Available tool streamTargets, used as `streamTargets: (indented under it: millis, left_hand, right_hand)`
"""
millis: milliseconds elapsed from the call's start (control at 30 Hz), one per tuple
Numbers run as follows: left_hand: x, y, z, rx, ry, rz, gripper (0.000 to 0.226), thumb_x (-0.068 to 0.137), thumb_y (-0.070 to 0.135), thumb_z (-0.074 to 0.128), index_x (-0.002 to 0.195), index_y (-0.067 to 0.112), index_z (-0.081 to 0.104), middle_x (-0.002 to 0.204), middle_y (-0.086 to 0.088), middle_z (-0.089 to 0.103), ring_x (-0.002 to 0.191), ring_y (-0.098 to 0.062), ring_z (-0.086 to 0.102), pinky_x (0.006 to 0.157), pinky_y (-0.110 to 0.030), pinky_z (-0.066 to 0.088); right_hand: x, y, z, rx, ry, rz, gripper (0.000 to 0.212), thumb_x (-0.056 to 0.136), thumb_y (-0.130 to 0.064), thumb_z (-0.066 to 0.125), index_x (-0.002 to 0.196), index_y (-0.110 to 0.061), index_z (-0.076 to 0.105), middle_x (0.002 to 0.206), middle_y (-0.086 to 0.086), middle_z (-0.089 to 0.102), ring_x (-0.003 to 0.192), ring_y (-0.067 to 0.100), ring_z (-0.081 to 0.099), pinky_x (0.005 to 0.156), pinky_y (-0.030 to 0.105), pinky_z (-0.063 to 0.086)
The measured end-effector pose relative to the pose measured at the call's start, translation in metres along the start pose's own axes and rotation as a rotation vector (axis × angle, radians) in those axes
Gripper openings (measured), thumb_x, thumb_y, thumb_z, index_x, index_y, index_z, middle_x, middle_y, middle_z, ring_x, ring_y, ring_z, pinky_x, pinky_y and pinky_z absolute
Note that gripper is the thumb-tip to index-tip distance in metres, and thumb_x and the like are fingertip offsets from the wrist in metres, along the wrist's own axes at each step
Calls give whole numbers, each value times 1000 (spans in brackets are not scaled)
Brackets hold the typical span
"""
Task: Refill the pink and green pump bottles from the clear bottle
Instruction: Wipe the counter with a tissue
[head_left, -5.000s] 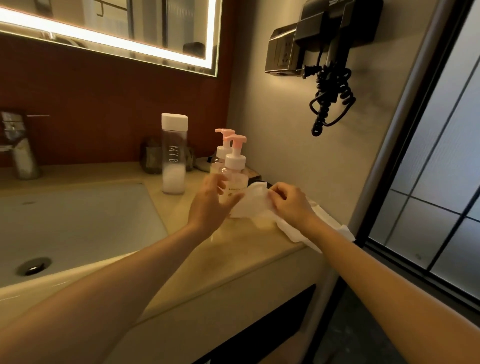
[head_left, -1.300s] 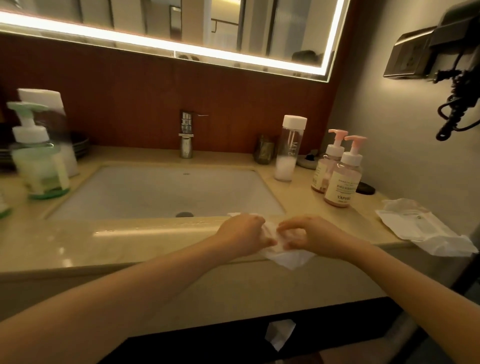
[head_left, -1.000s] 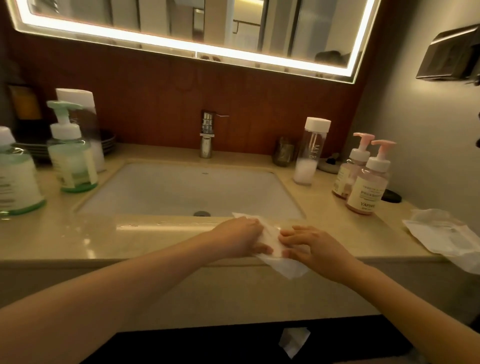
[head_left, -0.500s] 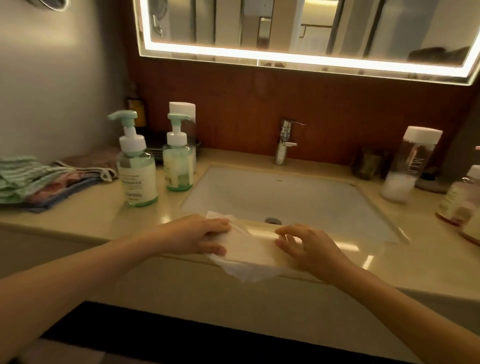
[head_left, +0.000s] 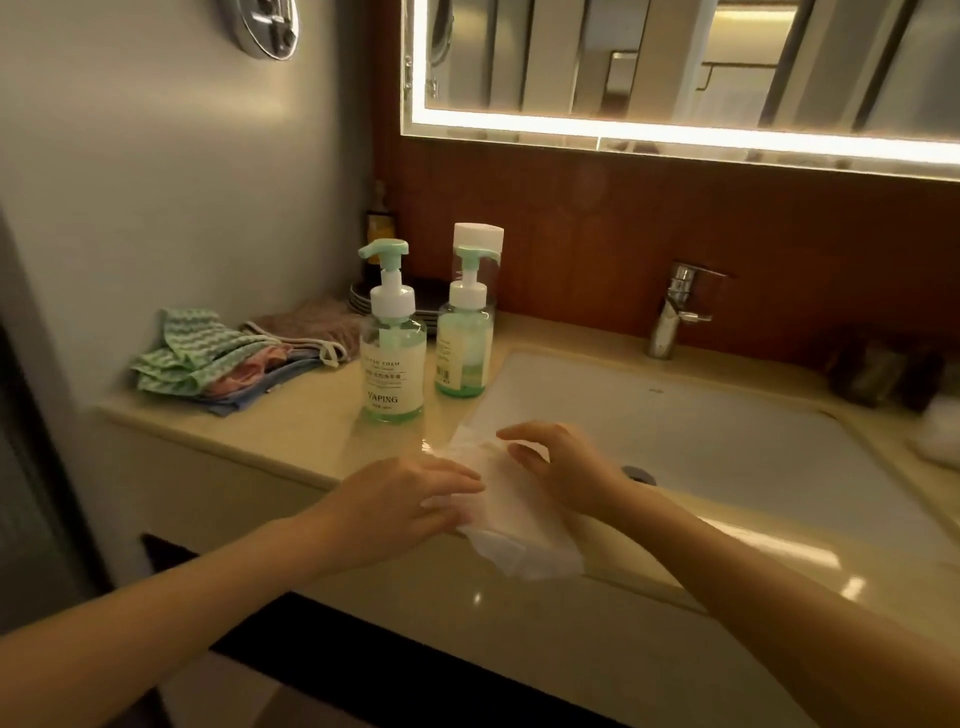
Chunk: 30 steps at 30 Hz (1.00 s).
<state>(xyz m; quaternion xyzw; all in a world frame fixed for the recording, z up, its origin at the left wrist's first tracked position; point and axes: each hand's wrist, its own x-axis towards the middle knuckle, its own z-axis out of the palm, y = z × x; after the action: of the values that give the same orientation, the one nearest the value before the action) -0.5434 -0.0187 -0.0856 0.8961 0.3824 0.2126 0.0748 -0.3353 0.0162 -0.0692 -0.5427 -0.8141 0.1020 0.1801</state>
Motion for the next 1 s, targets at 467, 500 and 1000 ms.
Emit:
streamTargets:
  millis: [467,500,1000]
  left_hand:
    - [-25,-15,-1,144,87,-93,76,79,73,20,107,21,68,117,8,65,103,-11,62,85,-30,51]
    - [-24,-21,-6,143,85,-133,81,76,77,17,106,21,68,114,8,66,101,-12,62,83,-31,50]
    - [44,-56,-21,354,-41,-476,27,93,29,44,109,12,58,112,-13,60,100,-31,57,76,-33,44]
  right_hand:
    - [36,-27,24,-223,-147,-179,36,98,-31,40,127,-16,55,137,1,52,121,21,50,105,35,37]
    - [39,-29,27,-237,-148,-172,36,98,-30,39,124,-13,56,134,4,54,118,23,52,102,37,39]
    - [105,-33,50,-222,-63,37,28,94,-28,43,99,-8,62,106,11,64,97,25,58,84,37,50]
